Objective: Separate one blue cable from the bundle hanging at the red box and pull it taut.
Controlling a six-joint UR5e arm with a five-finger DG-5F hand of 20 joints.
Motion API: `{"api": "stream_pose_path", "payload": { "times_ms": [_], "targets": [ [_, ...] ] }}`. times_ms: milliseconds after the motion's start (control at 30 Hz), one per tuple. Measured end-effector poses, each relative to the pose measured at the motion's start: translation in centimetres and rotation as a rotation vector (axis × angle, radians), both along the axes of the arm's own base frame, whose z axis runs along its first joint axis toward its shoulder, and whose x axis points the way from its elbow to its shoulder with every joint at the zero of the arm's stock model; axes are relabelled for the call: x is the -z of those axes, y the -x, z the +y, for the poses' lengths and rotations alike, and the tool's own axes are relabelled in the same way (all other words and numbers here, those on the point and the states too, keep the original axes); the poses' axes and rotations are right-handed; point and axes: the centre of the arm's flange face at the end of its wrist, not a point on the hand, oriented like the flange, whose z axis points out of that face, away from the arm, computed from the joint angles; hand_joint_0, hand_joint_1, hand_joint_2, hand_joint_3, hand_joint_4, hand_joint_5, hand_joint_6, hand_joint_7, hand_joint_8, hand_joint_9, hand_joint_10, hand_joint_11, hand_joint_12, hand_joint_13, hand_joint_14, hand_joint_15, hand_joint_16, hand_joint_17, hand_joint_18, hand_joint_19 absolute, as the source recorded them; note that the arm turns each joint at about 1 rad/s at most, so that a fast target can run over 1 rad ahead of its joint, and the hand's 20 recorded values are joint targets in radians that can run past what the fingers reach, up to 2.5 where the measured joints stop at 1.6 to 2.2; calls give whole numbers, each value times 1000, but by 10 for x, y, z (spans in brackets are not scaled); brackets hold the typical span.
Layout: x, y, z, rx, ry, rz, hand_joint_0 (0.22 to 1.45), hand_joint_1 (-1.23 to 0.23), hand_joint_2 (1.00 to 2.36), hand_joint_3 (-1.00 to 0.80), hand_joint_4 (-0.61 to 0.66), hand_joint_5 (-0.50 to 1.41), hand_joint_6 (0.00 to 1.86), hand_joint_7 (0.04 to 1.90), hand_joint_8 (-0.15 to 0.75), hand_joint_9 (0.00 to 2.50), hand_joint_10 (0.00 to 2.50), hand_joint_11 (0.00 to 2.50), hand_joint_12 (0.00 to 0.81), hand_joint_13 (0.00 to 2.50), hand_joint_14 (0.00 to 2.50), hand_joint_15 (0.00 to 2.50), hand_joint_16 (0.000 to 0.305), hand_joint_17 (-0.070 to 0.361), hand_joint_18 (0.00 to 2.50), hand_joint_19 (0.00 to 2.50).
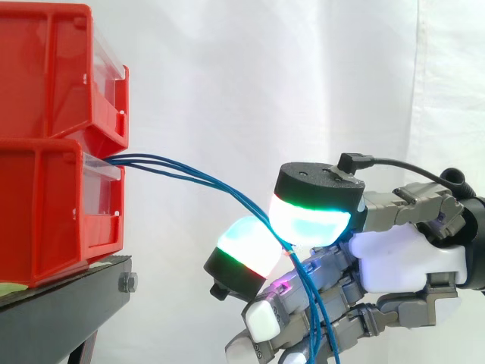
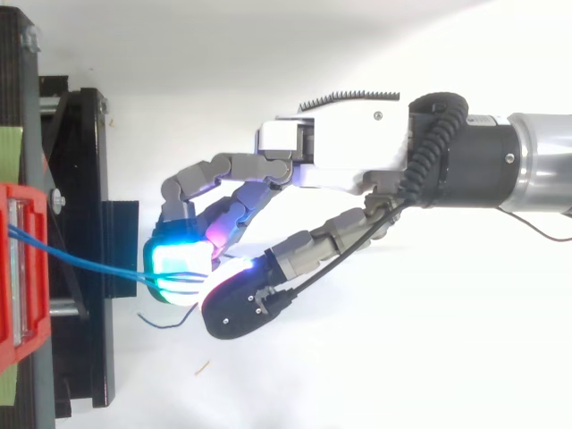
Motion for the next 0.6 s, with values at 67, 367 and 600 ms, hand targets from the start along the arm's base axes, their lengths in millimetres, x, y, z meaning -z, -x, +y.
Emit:
{"api": "stream_pose_path", "payload": {
  "times_ms": [67,367,600],
  "targets": [
    [0,0,0,0,0,0,814,-679,1009,-1,280,-57,504,1172,254,801,6,246,316,517,9,257,40,91,578,494],
    [0,0,-1,1,0,1,837,-692,1005,48,346,-58,504,1008,242,805,5,185,311,502,8,248,40,91,558,528],
    [0,0,0,1,0,0,770,-691,1001,-40,359,-62,504,950,245,798,4,170,326,499,8,220,43,97,608,453]
  ]
}}
